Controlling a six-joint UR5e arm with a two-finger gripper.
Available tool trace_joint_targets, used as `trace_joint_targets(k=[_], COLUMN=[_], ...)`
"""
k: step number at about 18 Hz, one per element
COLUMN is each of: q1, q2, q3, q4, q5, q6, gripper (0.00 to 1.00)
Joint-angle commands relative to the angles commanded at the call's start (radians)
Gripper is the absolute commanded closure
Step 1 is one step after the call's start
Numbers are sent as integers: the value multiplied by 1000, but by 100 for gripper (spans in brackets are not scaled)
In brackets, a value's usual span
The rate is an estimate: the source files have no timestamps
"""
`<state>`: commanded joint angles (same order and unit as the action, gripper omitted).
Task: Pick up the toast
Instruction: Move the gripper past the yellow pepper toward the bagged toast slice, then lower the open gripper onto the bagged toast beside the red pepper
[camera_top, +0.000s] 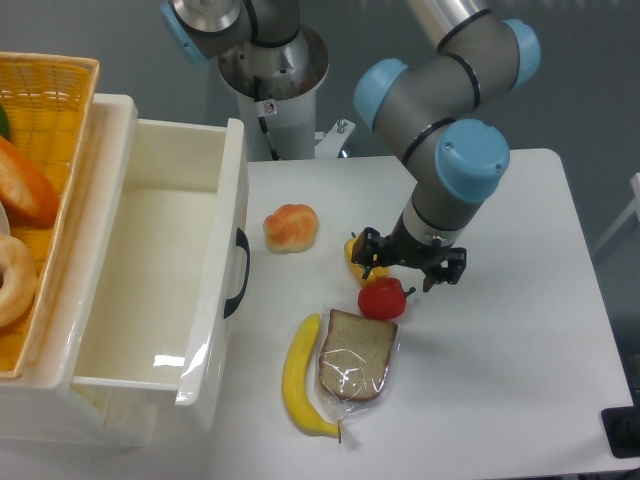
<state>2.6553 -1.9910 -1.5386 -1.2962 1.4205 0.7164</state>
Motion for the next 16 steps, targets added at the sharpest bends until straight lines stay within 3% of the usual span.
trace_joint_targets(k=[6,8,16], q1=[14,12,-26], q2=[-64,-95,-155], q3=[26,50,77], q4=[8,38,60], q5=[-3,-40,-75], q6=[3,3,2], gripper=[0,0,0])
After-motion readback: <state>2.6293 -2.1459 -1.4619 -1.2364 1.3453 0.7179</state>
